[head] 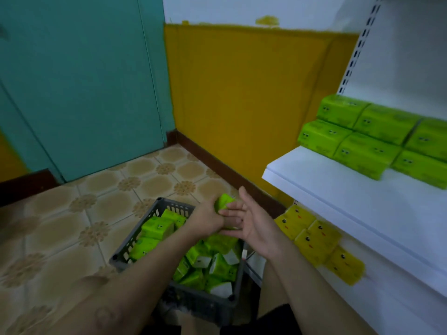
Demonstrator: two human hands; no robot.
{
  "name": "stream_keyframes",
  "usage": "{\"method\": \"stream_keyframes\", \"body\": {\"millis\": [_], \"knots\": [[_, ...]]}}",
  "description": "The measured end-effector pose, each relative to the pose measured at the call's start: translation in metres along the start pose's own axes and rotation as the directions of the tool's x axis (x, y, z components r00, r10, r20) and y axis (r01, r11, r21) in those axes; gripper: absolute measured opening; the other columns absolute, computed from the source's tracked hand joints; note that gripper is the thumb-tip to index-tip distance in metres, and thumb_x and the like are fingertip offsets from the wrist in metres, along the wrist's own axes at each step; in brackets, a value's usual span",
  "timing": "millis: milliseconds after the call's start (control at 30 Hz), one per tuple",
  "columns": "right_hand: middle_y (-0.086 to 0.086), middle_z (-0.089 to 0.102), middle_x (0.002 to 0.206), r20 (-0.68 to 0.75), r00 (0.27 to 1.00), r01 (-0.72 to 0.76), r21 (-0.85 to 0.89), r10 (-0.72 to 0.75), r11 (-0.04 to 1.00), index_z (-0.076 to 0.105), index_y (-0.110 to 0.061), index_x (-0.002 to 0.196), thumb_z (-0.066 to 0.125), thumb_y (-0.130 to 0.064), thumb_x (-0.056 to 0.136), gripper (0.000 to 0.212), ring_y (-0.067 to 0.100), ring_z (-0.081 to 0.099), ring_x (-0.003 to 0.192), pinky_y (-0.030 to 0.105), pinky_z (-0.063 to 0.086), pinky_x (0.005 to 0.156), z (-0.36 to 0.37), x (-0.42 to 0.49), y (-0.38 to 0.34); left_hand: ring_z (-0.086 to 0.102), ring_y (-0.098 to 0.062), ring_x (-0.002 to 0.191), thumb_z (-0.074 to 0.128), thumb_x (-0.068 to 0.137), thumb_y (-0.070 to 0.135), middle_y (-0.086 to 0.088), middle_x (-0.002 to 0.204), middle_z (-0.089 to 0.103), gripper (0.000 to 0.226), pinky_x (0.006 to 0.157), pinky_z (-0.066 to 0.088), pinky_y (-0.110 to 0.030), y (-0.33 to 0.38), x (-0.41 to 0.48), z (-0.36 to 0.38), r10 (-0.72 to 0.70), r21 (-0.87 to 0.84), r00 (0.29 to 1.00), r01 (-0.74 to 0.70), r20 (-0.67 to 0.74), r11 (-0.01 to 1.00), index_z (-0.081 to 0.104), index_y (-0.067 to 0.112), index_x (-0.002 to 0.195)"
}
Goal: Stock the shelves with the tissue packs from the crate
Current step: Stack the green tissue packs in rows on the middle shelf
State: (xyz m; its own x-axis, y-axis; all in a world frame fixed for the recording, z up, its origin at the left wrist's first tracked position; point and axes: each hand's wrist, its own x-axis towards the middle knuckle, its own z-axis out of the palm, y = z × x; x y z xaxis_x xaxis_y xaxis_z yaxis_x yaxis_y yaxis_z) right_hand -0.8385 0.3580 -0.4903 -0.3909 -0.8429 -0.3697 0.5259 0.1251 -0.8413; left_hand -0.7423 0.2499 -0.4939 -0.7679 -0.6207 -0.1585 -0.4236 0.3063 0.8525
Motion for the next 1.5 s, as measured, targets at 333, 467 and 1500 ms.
{"method": "stream_keyframes", "body": {"millis": [333, 467, 1500], "knots": [[0.006, 0.058, 0.057, -0.177, 0.984, 0.005, 0.07, 0.007, 0.998, 0.053, -0.012, 0.072, 0.061, -0.041, 0.091, 0.035, 0.018, 0.06, 0.051, 0.032, 0.055, 0.055, -0.007, -0.024, -0.018, 0.063, -0.015, 0.096, 0.086, 0.067, 0.009, 0.002, 0.113, 0.06, 0.075, 0.072, 0.055, -0.027, 0.013, -0.04, -0.008, 0.246, 0.034, 0.969, -0.246, 0.029, 0.969, 0.045, 0.023, 0.129], [0.01, 0.068, 0.104, -0.21, 0.976, 0.039, -0.081, -0.056, 0.996, 0.065, -0.013, 0.108, 0.064, -0.054, 0.084, 0.048, 0.026, 0.069, 0.085, 0.038, 0.057, 0.057, -0.007, -0.036, -0.041, 0.06, -0.024, 0.104, 0.073, 0.069, 0.019, -0.002, 0.123, 0.06, 0.063, 0.078, 0.046, -0.032, 0.028, -0.037, -0.009, 0.795, 0.766, 0.603, -0.482, -0.061, 0.424, 0.049, 0.02, 0.128], [0.0, 0.044, 0.142, -0.33, 0.609, -0.476, -0.88, -0.721, 0.0, 0.053, -0.039, 0.135, 0.044, -0.049, 0.097, 0.04, 0.024, 0.042, 0.128, 0.038, 0.043, 0.096, -0.248, -0.159, -0.16, 0.019, -0.036, 0.144, 0.052, 0.092, 0.055, -0.007, 0.162, 0.007, 0.067, 0.107, 0.031, -0.056, 0.195, 0.109, 0.16, 0.452, 0.562, 0.88, -0.449, 0.144, 0.695, 0.022, 0.043, 0.15]]}}
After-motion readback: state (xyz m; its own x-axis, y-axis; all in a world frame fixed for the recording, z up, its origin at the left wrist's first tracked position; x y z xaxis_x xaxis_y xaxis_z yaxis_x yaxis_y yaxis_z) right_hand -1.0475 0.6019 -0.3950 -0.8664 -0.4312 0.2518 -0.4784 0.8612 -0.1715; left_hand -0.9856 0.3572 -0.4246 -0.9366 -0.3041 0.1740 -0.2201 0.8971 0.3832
